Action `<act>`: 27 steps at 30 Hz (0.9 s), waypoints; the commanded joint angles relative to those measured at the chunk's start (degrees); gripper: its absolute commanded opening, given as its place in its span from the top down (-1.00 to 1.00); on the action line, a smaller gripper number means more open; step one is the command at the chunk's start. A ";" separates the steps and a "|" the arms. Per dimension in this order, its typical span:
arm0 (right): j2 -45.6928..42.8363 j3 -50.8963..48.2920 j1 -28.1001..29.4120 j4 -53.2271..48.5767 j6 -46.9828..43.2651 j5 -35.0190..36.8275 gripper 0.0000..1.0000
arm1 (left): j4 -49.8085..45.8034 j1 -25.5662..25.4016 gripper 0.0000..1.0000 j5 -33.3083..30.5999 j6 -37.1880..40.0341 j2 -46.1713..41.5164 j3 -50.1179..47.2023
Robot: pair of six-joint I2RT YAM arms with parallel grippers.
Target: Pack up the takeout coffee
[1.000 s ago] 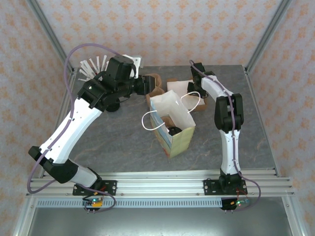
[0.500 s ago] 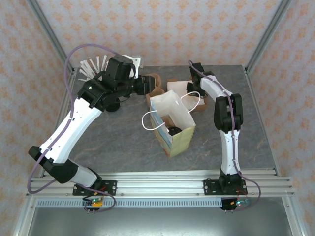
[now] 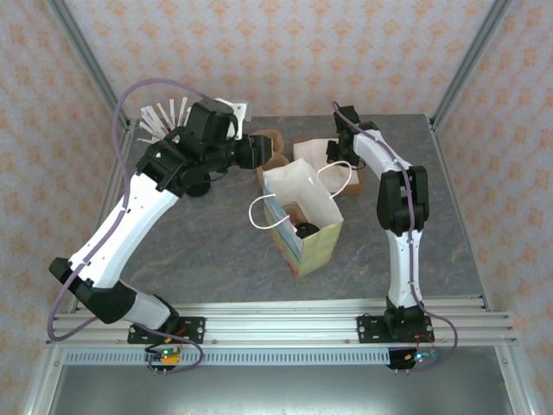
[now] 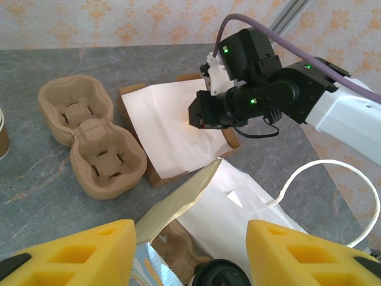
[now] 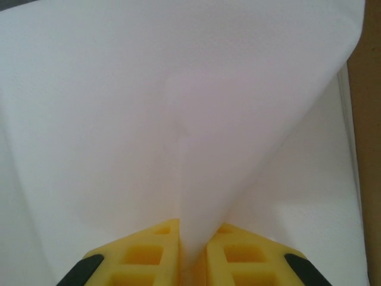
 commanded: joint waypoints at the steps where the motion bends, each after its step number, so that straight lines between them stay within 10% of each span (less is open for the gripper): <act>1: -3.53 2.09 0.45 -1.51 -0.25 -0.87 0.68 | 1.27 0.75 -0.05 0.80 -0.04 -2.03 -0.71; 27: -28.15 -2.27 -1.14 -6.12 -1.92 7.67 0.80 | 2.02 1.37 -0.05 -2.53 1.43 -4.36 -2.98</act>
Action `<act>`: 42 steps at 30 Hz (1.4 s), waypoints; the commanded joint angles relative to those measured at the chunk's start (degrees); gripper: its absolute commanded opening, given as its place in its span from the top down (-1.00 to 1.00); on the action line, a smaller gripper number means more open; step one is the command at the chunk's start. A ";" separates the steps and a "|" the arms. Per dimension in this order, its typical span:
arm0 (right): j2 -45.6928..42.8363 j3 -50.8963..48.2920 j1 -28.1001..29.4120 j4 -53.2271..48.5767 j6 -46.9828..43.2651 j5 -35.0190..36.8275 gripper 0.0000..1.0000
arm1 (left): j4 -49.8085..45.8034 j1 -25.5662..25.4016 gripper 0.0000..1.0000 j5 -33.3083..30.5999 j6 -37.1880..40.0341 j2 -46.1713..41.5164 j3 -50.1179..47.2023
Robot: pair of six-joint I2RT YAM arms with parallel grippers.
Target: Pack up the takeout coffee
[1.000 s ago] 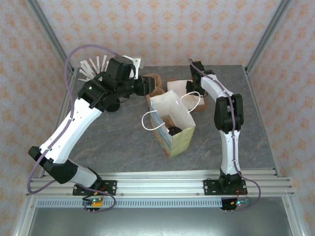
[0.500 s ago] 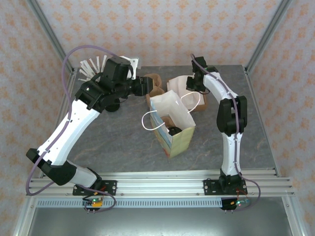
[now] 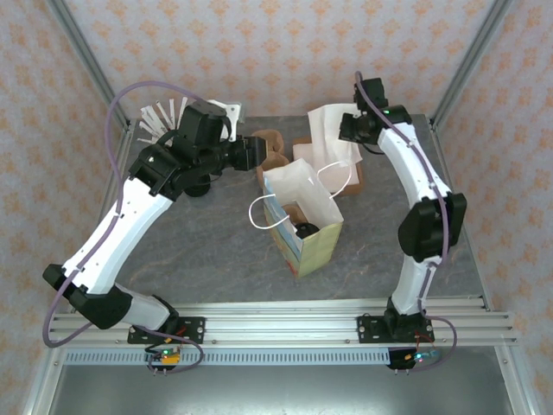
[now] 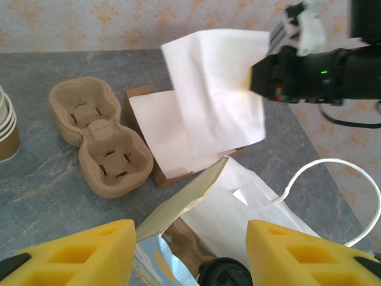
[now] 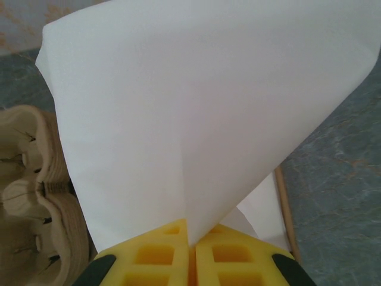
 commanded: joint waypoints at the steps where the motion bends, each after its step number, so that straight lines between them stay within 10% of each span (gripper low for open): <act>1: -8.88 -1.27 -0.97 -2.22 -0.38 5.26 0.80 | 1.96 0.60 -0.05 -2.45 1.15 -2.17 -1.39; 18: -42.45 -11.52 12.43 -5.87 2.64 2.93 0.82 | 6.54 0.60 -0.06 -6.98 0.25 -11.34 -16.81; 29: -37.72 -10.32 32.55 -14.58 1.05 23.15 0.82 | 6.37 0.61 -0.06 -7.67 -0.45 -14.47 -19.75; 42: -31.79 -8.02 40.62 -22.29 -3.63 32.69 0.80 | 5.65 0.60 -0.07 -8.99 0.13 -15.13 -20.45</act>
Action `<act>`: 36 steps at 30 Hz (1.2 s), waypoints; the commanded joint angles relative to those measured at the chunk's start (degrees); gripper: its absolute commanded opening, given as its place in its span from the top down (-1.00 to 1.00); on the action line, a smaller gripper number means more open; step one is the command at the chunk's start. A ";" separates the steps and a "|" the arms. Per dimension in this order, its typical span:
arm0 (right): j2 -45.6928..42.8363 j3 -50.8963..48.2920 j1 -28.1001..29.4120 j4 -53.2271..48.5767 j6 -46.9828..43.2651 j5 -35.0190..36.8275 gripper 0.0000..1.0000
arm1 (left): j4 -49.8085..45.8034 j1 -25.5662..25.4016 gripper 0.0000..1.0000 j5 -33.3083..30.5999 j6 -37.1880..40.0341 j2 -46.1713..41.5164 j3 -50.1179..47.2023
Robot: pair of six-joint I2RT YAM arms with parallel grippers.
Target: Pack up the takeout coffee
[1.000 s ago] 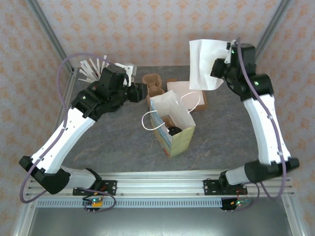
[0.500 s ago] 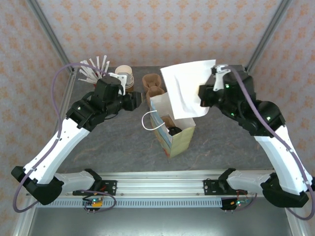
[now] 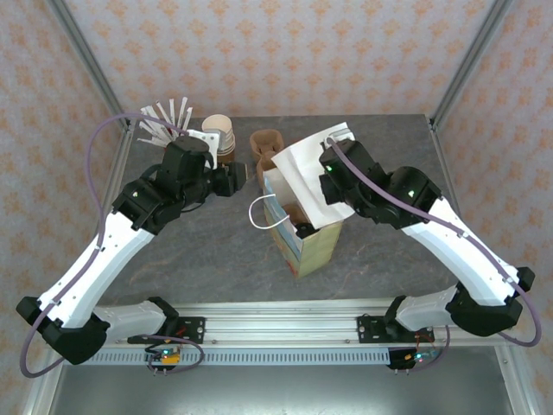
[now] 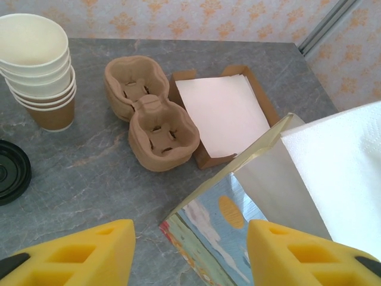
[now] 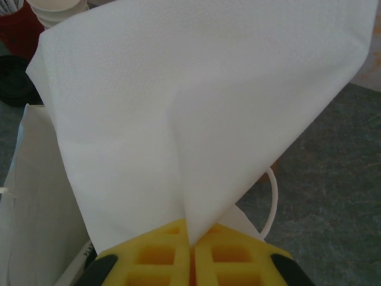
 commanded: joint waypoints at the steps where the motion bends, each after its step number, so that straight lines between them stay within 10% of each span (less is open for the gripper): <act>1: 0.37 1.82 0.95 -4.43 -3.05 2.81 0.81 | 0.75 0.60 -0.07 -2.04 0.16 -1.08 -0.70; 24: 10.43 0.72 2.02 -2.84 -3.99 -4.02 0.67 | 1.38 0.62 -0.08 -1.09 0.35 1.29 -0.28; 36: 10.36 2.58 2.59 -2.45 -3.27 -5.50 0.17 | 1.25 0.70 -0.12 -3.85 1.28 0.64 -1.59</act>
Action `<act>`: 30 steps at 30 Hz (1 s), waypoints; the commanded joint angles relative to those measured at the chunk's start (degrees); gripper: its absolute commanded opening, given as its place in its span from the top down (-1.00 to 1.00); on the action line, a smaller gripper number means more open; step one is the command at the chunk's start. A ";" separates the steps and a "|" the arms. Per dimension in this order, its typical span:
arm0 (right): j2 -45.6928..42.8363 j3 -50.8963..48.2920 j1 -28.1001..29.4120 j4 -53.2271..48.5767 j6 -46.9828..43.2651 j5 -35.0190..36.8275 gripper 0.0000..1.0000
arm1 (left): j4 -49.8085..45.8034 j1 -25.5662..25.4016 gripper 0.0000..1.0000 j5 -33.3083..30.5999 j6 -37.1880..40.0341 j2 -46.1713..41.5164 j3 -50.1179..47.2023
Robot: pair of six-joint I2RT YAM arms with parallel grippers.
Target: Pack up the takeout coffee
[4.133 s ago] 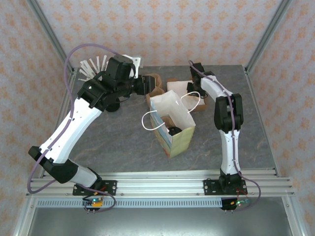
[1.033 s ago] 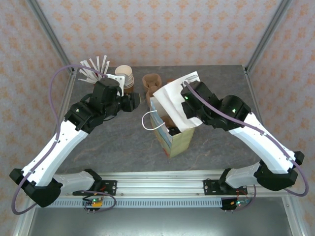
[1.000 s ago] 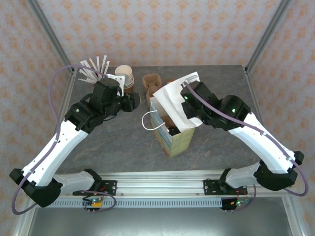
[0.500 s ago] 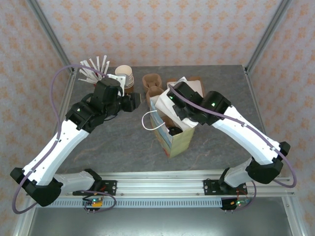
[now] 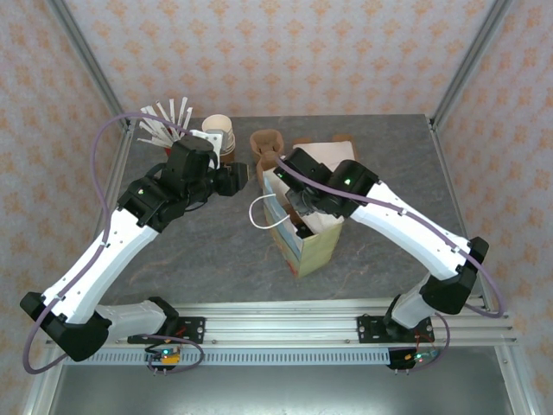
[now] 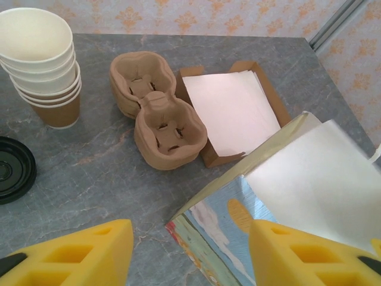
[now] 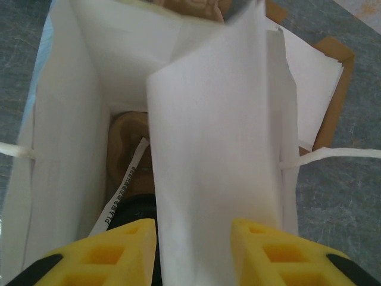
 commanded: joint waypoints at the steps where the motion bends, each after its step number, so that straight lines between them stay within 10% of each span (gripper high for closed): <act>1: -2.74 2.36 0.19 0.08 -0.07 1.61 0.14 | 0.90 0.72 -0.15 -3.37 1.09 -0.72 -1.50; 12: -12.24 1.22 -3.63 6.15 -2.33 11.25 -0.16 | 3.80 0.84 -0.25 -9.65 0.48 -4.41 -6.26; 20: -28.07 -19.36 -22.45 28.67 0.21 17.82 -1.00 | 16.99 3.26 -0.75 -30.52 -2.86 -11.10 -23.25; 30: -24.04 -45.99 -43.69 50.43 7.72 15.98 -0.99 | 34.26 14.73 -1.00 -43.87 -5.41 -8.02 -39.16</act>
